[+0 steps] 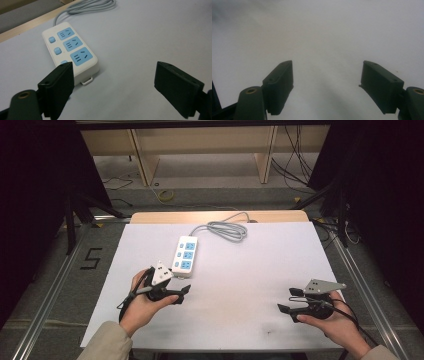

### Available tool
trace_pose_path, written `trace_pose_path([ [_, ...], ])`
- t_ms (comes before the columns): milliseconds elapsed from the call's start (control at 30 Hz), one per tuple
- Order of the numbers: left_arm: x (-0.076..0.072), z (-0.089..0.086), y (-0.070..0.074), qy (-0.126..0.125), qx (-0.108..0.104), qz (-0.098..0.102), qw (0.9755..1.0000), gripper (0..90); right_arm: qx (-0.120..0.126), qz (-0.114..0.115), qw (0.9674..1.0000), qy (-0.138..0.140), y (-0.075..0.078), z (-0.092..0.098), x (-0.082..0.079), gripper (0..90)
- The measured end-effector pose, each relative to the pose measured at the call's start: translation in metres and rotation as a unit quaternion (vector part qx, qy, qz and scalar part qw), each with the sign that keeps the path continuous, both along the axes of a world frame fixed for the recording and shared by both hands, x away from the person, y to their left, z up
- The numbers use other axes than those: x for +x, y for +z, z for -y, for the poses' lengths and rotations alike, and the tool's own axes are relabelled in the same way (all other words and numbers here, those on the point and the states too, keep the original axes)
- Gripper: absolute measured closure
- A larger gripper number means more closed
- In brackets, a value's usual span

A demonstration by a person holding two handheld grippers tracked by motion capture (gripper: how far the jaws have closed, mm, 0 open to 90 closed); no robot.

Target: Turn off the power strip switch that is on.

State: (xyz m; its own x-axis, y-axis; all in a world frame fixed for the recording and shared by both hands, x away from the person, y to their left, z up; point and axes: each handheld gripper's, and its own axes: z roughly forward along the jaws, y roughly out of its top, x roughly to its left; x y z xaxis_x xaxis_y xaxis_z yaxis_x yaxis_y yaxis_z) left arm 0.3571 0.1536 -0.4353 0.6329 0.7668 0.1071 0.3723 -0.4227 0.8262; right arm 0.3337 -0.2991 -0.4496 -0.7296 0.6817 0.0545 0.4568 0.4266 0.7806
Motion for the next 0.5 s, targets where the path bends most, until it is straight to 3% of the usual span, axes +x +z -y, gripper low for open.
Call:
trace_pose_path([
  [67,-0.009,-0.001,-0.004,0.0,0.015,0.016,0.9998,16.2,0.0,0.002,1.0,0.002,0.0,0.0,0.0,26.5],
  [167,-0.02,-0.003,-0.008,0.002,0.012,0.007,0.9999,16.1,-0.002,0.002,1.0,0.002,0.001,0.0,0.0,26.6],
  [233,-0.025,-0.005,-0.01,0.002,0.021,0.004,0.9998,16.1,-0.002,0.002,1.0,0.004,0.001,-0.001,0.0,26.7],
  [500,-0.028,-0.01,-0.012,0.012,0.027,0.001,0.9996,16.2,-0.002,0.003,1.0,0.006,0.001,-0.003,-0.001,26.6],
])
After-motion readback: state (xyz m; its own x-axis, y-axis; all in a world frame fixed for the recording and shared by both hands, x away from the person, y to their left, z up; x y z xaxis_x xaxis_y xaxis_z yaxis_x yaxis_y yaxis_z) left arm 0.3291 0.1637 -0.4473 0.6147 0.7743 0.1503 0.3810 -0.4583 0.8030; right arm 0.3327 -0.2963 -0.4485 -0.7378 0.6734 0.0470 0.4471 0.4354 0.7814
